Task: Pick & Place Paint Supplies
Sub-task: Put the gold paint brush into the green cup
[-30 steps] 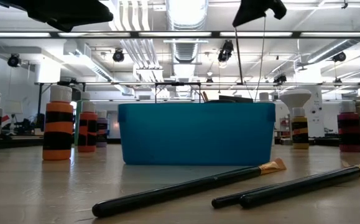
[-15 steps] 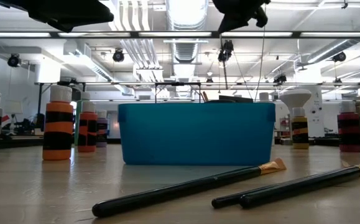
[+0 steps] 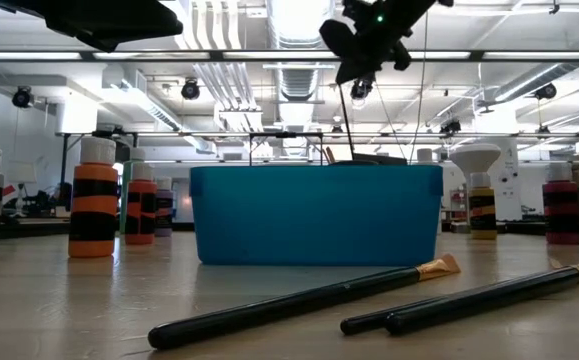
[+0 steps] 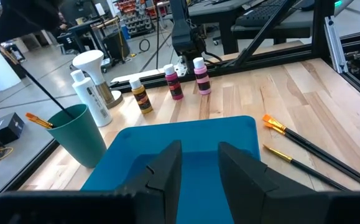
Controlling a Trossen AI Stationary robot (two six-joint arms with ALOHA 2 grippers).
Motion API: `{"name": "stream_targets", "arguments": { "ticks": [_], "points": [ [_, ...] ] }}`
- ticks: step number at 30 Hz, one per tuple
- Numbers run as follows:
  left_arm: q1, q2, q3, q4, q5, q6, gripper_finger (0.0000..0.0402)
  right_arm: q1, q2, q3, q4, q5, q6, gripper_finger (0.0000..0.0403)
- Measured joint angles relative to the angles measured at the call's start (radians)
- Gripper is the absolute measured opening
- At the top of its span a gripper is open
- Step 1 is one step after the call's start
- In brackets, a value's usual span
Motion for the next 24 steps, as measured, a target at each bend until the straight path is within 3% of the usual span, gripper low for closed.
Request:
{"name": "stream_targets", "arguments": {
  "ticks": [24],
  "points": [
    [0.0, 0.0, 0.0, -0.001, 0.0, 0.0, 0.011, -0.06, 0.046, -0.222, 0.21, -0.117, 0.082, 0.0008]
  ]
}}
